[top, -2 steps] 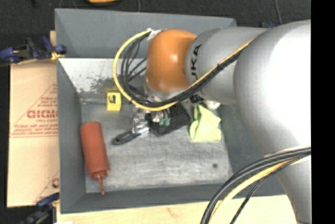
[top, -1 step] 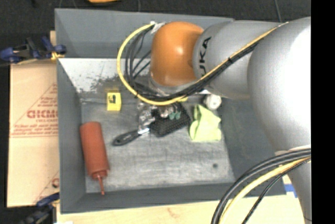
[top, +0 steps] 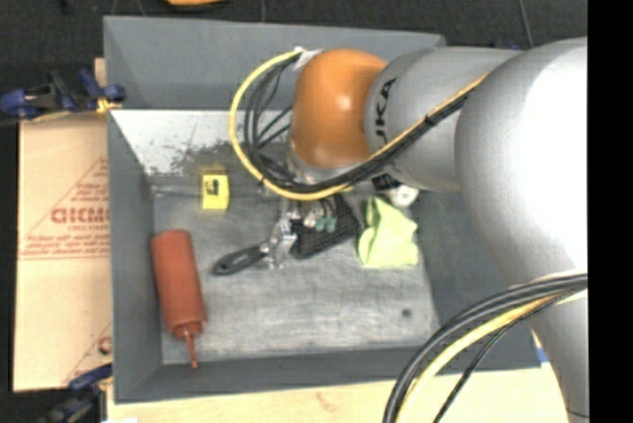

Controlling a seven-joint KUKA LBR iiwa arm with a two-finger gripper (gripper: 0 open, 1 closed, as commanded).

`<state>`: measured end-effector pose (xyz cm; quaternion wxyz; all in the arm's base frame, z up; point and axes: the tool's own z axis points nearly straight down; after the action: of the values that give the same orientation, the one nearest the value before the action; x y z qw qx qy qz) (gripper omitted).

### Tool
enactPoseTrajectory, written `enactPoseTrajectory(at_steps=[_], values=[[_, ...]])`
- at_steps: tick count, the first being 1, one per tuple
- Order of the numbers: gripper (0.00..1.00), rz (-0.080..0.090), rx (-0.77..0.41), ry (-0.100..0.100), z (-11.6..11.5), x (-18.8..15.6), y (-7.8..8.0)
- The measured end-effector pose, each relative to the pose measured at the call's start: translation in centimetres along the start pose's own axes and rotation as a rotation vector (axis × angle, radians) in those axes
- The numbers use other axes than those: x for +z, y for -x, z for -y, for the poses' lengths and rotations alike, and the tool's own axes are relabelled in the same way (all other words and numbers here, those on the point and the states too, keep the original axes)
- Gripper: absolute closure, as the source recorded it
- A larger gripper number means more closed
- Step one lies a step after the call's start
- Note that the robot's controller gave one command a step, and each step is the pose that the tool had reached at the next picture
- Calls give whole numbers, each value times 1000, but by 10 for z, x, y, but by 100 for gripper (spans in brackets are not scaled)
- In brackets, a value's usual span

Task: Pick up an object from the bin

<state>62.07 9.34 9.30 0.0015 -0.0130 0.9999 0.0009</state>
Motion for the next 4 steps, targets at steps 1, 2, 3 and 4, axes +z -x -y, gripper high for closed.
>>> enactPoseTrajectory(at_steps=[1, 2, 3, 4], values=[[0, -1, 3, -1, 2, 1, 0], [0, 3, -78, -3, -8, 7, -7], [100, 6, 68, 0, -37, 20, -42], [100, 6, 68, 1, -37, 20, -42]])
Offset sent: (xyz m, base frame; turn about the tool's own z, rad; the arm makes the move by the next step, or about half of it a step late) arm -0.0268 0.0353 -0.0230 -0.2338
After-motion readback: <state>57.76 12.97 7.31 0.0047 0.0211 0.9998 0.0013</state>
